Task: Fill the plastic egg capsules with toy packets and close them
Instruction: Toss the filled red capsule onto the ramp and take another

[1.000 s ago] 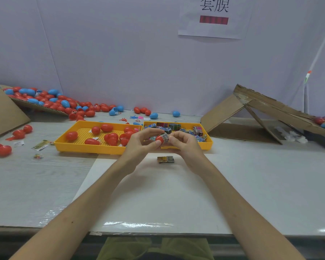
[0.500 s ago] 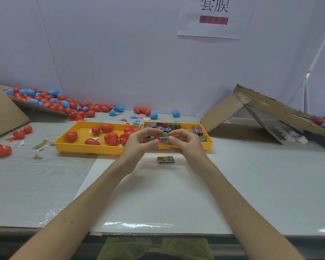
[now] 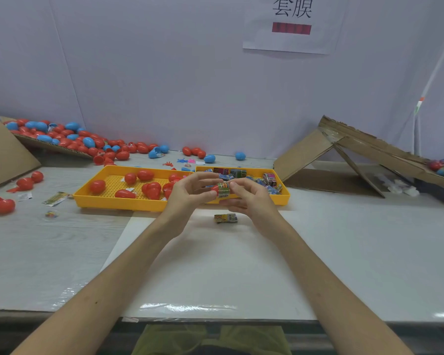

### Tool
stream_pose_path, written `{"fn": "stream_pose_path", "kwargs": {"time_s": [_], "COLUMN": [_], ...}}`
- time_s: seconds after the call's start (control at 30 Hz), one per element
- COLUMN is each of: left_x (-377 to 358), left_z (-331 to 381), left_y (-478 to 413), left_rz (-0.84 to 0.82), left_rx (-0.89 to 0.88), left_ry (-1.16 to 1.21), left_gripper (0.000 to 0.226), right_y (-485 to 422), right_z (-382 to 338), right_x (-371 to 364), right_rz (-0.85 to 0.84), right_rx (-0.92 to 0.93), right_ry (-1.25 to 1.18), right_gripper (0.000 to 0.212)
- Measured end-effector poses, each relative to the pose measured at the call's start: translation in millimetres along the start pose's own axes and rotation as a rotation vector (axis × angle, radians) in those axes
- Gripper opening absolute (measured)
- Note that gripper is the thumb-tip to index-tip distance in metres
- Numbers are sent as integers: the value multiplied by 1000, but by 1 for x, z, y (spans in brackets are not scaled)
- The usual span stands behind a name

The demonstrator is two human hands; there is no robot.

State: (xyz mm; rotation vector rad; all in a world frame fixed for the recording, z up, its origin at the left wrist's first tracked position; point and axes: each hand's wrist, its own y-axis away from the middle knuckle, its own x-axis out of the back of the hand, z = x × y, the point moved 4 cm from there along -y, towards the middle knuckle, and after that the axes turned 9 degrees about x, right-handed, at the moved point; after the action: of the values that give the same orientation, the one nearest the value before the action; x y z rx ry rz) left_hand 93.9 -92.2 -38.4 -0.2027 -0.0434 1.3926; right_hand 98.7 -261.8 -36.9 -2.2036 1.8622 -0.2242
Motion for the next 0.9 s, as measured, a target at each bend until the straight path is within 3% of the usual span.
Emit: {"fn": "stream_pose_path", "kwargs": {"time_s": [0.17, 0.33, 0.63, 0.9], "left_x": [0, 1, 1, -1], "left_z": [0, -3, -1, 1], "left_y": [0, 0, 1, 2], "left_rz": [-1, 47, 79, 89], "left_rx": [13, 66, 60, 54], "left_ry": [7, -30, -5, -16], "left_gripper": [38, 22, 23, 21], "right_y": [0, -2, -1, -1], "right_z": [0, 0, 0, -1], "right_x": [1, 3, 1, 3], "right_rz": [-4, 20, -23, 24], "right_rx": [47, 89, 127, 162], "right_ry": [-41, -35, 11, 46], "right_gripper": [15, 9, 29, 22]}}
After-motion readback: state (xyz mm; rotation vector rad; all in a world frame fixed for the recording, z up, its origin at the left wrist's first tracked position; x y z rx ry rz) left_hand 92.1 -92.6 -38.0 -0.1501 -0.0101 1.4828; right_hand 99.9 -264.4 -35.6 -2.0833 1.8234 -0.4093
